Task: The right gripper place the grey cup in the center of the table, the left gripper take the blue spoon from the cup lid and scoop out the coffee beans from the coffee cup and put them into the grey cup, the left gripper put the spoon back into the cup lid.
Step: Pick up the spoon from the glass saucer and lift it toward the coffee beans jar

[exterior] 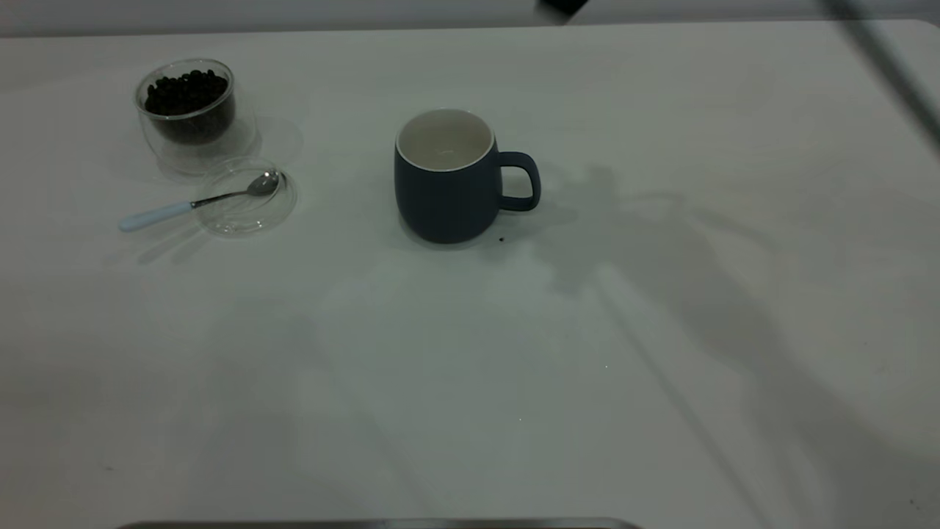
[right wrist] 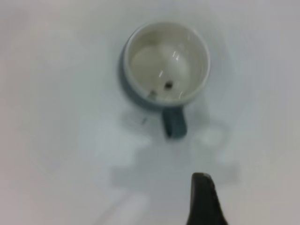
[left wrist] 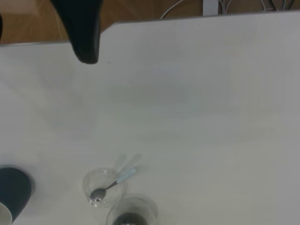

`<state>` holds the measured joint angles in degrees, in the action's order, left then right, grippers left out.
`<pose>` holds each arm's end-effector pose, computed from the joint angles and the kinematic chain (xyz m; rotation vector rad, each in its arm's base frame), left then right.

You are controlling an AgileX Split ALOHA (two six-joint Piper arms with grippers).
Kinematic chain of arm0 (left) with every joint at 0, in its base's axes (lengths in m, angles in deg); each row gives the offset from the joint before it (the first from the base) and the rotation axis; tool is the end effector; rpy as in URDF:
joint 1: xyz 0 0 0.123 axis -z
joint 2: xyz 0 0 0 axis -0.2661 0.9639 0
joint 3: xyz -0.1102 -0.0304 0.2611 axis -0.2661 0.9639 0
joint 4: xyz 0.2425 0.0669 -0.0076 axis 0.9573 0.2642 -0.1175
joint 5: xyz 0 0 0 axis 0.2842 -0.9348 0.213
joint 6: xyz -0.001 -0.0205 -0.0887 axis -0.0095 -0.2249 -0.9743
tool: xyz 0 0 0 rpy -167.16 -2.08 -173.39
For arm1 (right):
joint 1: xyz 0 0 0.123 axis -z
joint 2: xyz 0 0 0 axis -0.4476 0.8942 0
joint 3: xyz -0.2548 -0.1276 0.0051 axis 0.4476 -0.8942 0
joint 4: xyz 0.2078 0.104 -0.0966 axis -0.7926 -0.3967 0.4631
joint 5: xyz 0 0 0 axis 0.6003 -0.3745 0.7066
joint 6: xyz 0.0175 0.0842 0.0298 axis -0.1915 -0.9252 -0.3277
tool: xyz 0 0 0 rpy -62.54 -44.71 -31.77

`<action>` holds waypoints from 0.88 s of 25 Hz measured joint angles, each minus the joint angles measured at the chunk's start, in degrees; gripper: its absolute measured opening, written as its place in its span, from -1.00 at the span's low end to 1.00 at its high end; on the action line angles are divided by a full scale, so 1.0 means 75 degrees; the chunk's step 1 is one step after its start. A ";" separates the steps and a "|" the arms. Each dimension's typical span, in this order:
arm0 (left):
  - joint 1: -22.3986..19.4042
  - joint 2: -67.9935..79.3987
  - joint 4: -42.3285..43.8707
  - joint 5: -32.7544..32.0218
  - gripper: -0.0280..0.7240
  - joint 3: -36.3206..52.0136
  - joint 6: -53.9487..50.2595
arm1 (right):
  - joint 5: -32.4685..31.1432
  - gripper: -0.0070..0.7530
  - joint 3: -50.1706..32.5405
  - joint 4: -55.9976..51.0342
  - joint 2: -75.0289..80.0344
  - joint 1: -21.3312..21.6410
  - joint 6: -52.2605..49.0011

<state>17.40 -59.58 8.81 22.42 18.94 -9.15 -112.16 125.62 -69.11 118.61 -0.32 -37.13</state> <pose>-0.0095 -0.0048 0.2678 0.0505 2.1119 -0.0912 0.3699 0.2074 0.2235 -1.5242 2.1658 0.1802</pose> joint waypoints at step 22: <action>0.0000 0.0000 0.0000 0.0000 0.34 0.0000 -0.0018 | -0.3639 0.22 -0.3435 0.0910 -0.6750 0.0311 -0.4144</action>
<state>17.40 -59.58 8.81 22.42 18.94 -9.28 -139.45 99.86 -62.28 67.98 2.00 -68.21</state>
